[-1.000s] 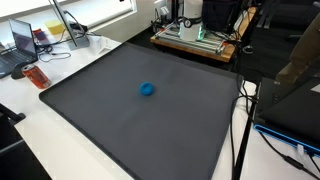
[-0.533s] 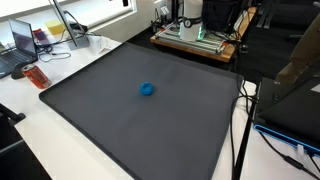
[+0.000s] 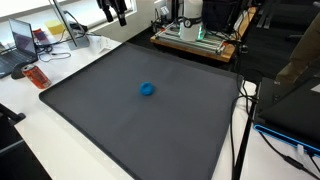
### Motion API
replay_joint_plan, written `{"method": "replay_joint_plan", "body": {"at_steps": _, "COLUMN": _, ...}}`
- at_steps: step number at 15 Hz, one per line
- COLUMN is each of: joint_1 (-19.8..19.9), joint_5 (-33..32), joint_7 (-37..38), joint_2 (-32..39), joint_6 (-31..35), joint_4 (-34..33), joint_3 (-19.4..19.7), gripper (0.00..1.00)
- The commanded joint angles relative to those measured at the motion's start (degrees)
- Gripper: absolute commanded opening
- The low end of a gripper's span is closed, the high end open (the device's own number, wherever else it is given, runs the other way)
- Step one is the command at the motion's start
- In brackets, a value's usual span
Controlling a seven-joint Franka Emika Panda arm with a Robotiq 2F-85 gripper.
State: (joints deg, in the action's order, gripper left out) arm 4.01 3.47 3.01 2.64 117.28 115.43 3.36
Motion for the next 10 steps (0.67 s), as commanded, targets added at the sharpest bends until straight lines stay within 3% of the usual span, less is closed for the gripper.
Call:
{"method": "replay_joint_plan", "body": {"at_steps": 1, "joint_1": -0.88, "joint_5": 2.20, "joint_7": 3.52, "joint_2": 5.56, "joint_6": 0.84, "joint_4": -4.66, "joint_3": -0.67, "gripper": 1.00}}
{"method": "replay_joint_plan", "body": {"at_steps": 6, "joint_1": -0.87, "joint_5": 2.66, "joint_7": 7.24, "joint_2": 14.99, "joint_6": 0.46, "joint_4": -11.43, "joint_3": -0.64, "gripper": 1.00}}
{"method": "replay_joint_plan", "body": {"at_steps": 10, "joint_1": -0.14, "joint_5": 5.16, "joint_7": 7.83, "joint_2": 21.64, "joint_6": -4.86, "joint_4": -17.05, "joint_3": -0.92, "gripper": 1.00}}
